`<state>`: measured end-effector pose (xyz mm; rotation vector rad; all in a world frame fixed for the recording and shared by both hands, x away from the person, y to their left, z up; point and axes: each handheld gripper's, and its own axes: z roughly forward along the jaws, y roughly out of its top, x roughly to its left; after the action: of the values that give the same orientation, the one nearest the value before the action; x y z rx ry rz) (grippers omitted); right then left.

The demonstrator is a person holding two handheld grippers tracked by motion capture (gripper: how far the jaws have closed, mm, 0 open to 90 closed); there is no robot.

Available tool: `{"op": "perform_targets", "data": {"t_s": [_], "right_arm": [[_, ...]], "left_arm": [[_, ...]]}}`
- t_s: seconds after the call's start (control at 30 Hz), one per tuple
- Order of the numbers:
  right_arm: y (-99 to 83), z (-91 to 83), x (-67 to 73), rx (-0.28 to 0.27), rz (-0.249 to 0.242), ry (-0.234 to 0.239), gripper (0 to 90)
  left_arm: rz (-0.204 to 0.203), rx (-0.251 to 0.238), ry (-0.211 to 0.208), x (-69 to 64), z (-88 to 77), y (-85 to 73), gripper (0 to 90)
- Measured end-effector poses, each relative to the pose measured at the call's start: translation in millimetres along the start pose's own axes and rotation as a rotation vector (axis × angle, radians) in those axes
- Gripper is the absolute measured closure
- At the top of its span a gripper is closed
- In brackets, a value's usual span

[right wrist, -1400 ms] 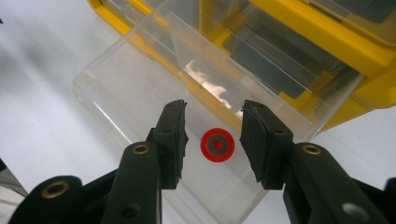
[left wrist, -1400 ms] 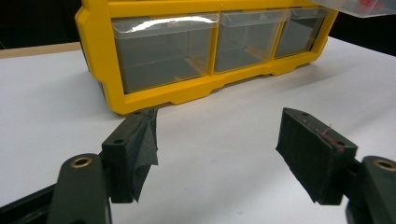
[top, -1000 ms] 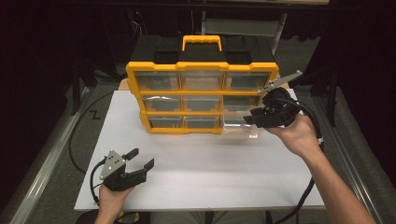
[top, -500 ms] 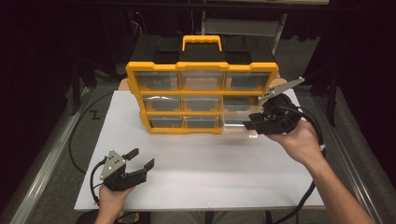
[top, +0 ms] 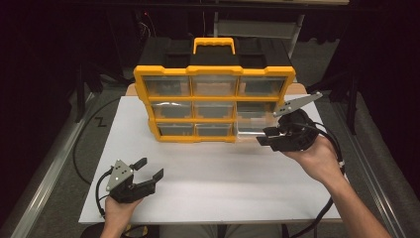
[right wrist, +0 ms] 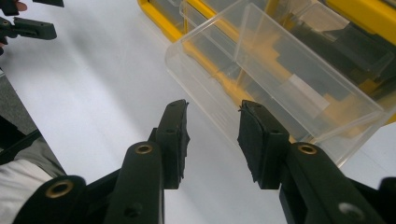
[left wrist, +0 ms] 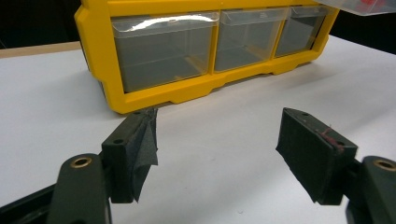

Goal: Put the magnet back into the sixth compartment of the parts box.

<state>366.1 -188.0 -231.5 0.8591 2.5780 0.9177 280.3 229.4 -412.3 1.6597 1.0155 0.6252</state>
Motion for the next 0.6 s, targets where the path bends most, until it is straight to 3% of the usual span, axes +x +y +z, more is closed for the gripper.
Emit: {"op": "perform_targets", "data": {"t_s": [0.6], "right_arm": [[-19.7, 6.8, 3.8, -0.005, 0.0, 0.022, 62.9]], "left_arm": [[0.001, 0.001, 0.002, -0.3, -0.1, 0.0, 28.6]]}}
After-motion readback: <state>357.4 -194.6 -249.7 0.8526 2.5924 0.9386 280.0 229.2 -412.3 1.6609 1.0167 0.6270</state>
